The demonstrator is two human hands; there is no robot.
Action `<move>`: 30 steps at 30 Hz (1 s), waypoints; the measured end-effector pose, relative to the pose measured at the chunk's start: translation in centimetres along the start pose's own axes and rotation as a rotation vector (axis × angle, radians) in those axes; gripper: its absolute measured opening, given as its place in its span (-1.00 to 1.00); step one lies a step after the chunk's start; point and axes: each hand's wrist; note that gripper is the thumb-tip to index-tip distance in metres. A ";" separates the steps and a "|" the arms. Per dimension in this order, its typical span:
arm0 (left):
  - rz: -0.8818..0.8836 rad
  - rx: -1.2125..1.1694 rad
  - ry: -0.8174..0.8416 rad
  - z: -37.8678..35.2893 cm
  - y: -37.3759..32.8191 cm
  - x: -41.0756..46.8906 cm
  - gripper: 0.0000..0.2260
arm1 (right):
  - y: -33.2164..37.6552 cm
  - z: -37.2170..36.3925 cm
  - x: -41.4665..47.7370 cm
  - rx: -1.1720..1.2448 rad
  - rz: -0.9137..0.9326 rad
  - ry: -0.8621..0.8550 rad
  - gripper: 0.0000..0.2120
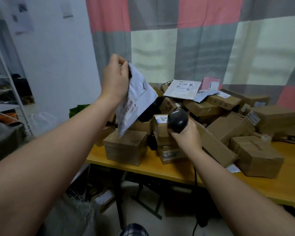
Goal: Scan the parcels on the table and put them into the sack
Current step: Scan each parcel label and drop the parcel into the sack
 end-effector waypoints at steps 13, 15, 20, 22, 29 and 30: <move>0.021 0.168 0.452 -0.4 1.9 -9.2 -0.95 | 1.3 6.4 -4.7 0.549 0.152 0.218 -0.60; 0.007 0.156 0.502 -1.1 1.4 -9.8 -0.91 | 1.8 7.1 -5.1 0.549 0.241 0.292 -0.54; -0.042 0.125 0.500 -2.2 0.4 -10.8 -0.91 | 2.9 6.8 -5.7 0.232 0.282 0.226 -0.58; -0.014 0.188 0.560 -2.0 0.4 -10.9 -0.87 | 2.6 6.8 -5.8 0.196 0.290 0.189 -0.61; 0.172 0.236 1.008 -0.7 0.1 -11.5 -0.59 | 2.1 7.1 -5.8 0.493 0.256 0.251 -0.77; 0.216 0.138 0.988 -0.6 0.0 -11.7 -0.59 | 2.2 7.4 -5.7 0.548 0.249 0.280 -0.79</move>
Point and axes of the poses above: each hand's wrist, its own x-axis towards the middle knuckle, its own z-axis out of the back of the hand, y = z × x, and after that the axes turned 12 degrees about -x, right-handed
